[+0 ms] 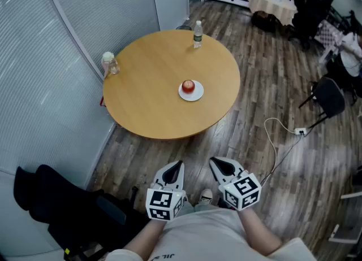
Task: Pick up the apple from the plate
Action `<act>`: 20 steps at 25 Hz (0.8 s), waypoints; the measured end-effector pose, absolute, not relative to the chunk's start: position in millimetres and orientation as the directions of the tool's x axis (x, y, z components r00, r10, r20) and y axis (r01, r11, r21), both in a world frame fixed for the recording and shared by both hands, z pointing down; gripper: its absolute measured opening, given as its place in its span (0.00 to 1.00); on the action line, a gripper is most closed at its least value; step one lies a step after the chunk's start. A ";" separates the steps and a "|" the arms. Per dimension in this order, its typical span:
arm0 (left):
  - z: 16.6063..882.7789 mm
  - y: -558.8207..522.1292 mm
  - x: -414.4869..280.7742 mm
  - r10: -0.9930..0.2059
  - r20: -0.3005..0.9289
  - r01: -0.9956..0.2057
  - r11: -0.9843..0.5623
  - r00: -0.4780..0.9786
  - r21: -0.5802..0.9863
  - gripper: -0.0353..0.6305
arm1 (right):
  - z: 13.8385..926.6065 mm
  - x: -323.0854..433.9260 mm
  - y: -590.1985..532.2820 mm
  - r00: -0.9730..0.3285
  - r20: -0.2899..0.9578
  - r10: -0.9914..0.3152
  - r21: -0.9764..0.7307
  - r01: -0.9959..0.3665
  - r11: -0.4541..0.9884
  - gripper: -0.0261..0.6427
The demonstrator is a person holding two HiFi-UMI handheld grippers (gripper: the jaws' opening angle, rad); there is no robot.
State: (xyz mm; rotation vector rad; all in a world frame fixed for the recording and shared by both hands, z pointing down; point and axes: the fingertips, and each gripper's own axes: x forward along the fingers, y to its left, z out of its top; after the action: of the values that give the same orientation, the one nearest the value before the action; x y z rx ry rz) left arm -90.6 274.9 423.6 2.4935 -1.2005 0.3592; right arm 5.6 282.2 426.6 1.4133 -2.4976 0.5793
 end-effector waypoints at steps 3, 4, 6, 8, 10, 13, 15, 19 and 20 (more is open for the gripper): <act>423.3 274.8 -92.5 -0.701 0.366 -0.788 -0.582 0.612 0.203 0.06 | 428.2 3.6 283.2 -0.515 0.373 -0.772 -0.229 -0.857 0.461 0.08; 423.1 274.7 -93.4 -0.701 0.365 -0.787 -0.582 0.613 0.204 0.06 | 428.9 2.8 283.8 -0.515 0.374 -0.771 -0.229 -0.857 0.461 0.08; 421.9 274.1 -94.6 -0.702 0.361 -0.786 -0.583 0.614 0.204 0.06 | 429.2 1.5 284.6 -0.514 0.375 -0.771 -0.228 -0.858 0.461 0.08; 420.4 272.9 -95.8 -0.702 0.357 -0.785 -0.585 0.617 0.205 0.06 | 427.4 0.3 283.8 -0.513 0.373 -0.773 -0.227 -0.858 0.460 0.08; 420.1 271.2 -98.9 -0.701 0.355 -0.784 -0.585 0.618 0.208 0.06 | 425.6 -1.6 281.2 -0.510 0.368 -0.777 -0.232 -0.860 0.455 0.08; 421.3 269.0 -104.7 -0.698 0.355 -0.781 -0.588 0.622 0.212 0.06 | 426.1 -2.3 275.9 -0.496 0.364 -0.788 -0.251 -0.867 0.430 0.09; 421.2 267.4 -107.6 -0.696 0.354 -0.778 -0.591 0.625 0.212 0.06 | 426.4 -1.9 272.8 -0.486 0.367 -0.793 -0.250 -0.873 0.419 0.09; 419.2 263.4 -114.8 -0.688 0.346 -0.768 -0.605 0.638 0.212 0.06 | 423.3 -5.2 265.3 -0.467 0.365 -0.805 -0.240 -0.883 0.404 0.09; 419.3 262.2 -118.0 -0.685 0.343 -0.764 -0.609 0.642 0.212 0.06 | 422.4 -7.7 263.4 -0.461 0.363 -0.810 -0.234 -0.886 0.400 0.09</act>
State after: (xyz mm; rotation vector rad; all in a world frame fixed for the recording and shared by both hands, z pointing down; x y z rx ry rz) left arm -118.0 262.2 419.3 2.5257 -1.1559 0.3249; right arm -7.7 263.4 422.4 1.5115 -2.4631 0.5914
